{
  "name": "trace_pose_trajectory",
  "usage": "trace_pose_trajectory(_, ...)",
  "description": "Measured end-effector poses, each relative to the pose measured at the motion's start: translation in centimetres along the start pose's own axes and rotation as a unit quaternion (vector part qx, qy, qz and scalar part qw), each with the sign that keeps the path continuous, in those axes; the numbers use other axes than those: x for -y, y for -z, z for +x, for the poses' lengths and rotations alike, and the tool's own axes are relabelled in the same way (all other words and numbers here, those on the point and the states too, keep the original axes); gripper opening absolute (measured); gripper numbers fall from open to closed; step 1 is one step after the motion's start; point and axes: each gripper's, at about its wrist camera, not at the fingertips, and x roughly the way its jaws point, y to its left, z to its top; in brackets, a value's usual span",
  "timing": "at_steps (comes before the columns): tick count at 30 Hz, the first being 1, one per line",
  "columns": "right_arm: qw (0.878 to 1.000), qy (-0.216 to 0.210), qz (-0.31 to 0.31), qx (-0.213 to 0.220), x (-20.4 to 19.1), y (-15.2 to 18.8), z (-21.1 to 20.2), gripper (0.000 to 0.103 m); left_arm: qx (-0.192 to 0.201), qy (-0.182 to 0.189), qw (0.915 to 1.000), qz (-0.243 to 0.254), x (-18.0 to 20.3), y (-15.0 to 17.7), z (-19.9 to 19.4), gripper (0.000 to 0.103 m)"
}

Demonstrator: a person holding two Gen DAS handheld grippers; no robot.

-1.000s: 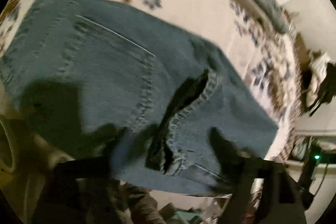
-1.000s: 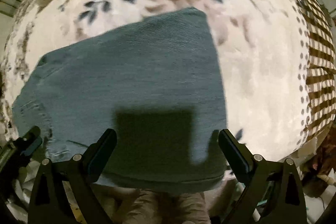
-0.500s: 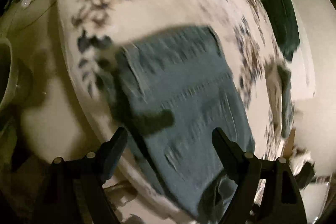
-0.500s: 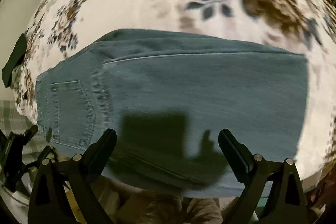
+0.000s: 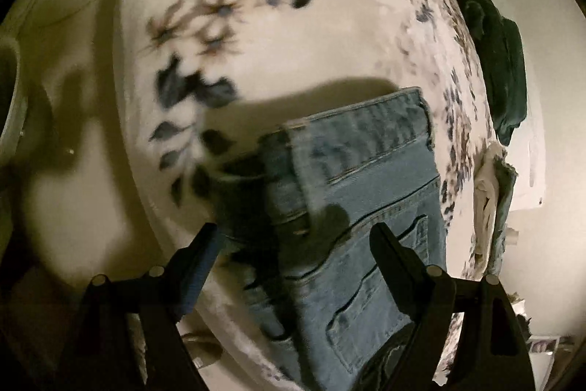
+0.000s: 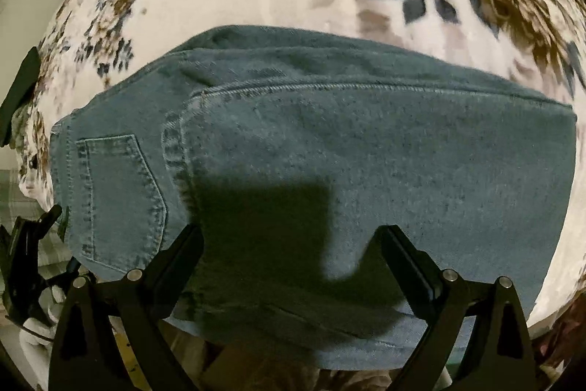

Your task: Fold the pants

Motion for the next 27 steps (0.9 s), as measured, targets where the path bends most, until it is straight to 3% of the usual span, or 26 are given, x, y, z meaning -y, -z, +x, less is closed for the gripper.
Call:
trace_pose_trajectory(7,1.0,-0.002,0.004,-0.002,0.7,0.4,0.0,0.099,0.019,0.025,0.9983,-0.048,-2.6,-0.4,-0.6,0.082)
trace_pose_trajectory(15,1.0,-0.012,0.017,-0.002,1.5,0.7,-0.3,0.099,0.046,0.026,0.9982,0.029,0.9,-2.5,0.0,0.082)
trace_pose_trajectory(17,1.0,-0.013,0.017,-0.002,1.4,0.8,-0.4,0.099,0.052,0.025,0.9978,0.032,0.9,-2.7,0.4,0.079)
trace_pose_trajectory(19,1.0,-0.015,0.02,-0.002,1.4,0.9,-0.4,0.099,0.058,0.028,0.9973,0.034,0.8,-2.8,0.4,0.062)
trace_pose_trajectory(21,0.999,-0.019,0.025,-0.004,1.5,0.8,-0.4,0.099,0.061,0.033,0.9973,0.026,0.5,-2.8,0.4,0.054)
trace_pose_trajectory(27,0.999,-0.023,0.035,-0.004,2.0,0.8,-0.4,0.099,0.061,0.066,0.9959,0.006,-0.6,-2.6,0.4,0.058)
